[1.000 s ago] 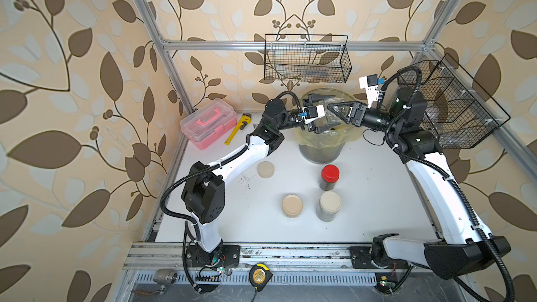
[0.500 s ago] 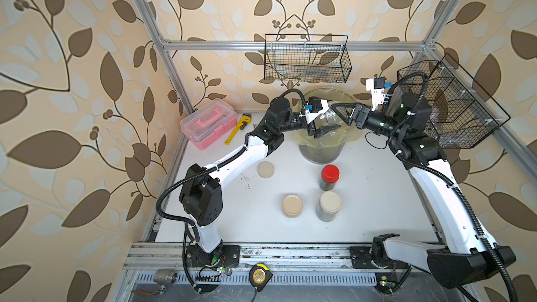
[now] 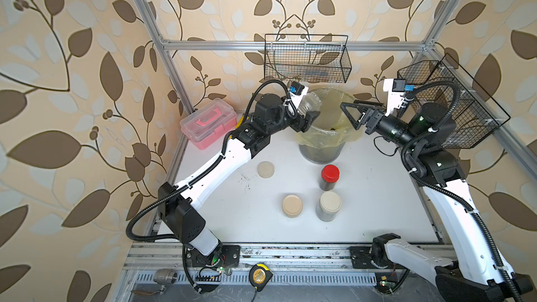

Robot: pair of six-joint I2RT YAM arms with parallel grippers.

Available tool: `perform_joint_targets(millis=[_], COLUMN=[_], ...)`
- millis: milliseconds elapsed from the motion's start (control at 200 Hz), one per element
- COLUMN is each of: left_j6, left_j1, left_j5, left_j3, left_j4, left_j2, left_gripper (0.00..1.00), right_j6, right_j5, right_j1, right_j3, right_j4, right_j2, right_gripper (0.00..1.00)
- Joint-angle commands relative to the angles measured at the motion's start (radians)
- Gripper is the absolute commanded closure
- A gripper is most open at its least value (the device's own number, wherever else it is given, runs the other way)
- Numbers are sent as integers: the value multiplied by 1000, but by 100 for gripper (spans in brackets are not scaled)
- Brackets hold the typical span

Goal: Empty moldy tea leaves from jars
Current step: Place the jar at the center of the board.

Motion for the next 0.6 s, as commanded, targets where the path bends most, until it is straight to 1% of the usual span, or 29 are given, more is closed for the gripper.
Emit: perform_joint_targets(millis=[0, 95, 165, 220, 300, 425, 480, 535, 595], left_j6=[-121, -193, -233, -253, -277, -287, -280, -274, -266], left_j1=[18, 52, 88, 120, 169, 246, 261, 265, 271], left_j5=[-264, -323, -329, -319, -311, -257, -252, -272, -271], left_j3=[127, 197, 215, 205, 186, 149, 128, 98, 69], left_j4=[-318, -569, -714, -797, -897, -1016, -1059, -1087, -1113], left_j2=[-65, -48, -42, -43, -38, 3, 30, 58, 96], left_gripper=[60, 59, 61, 62, 65, 65, 65, 64, 63], right_j6=[-106, -160, -197, -232, -270, -320, -341, -358, -348], right_j5=[86, 113, 124, 134, 152, 154, 154, 157, 182], right_j1=[43, 80, 106, 126, 156, 197, 215, 229, 240], right_j3=[6, 28, 54, 75, 96, 129, 139, 144, 132], right_j4=[-73, -122, -170, -208, -251, -305, -328, -344, -340], right_j2=[2, 23, 48, 69, 97, 139, 154, 164, 164], right_gripper=[0, 0, 0, 0, 0, 0, 0, 0, 0])
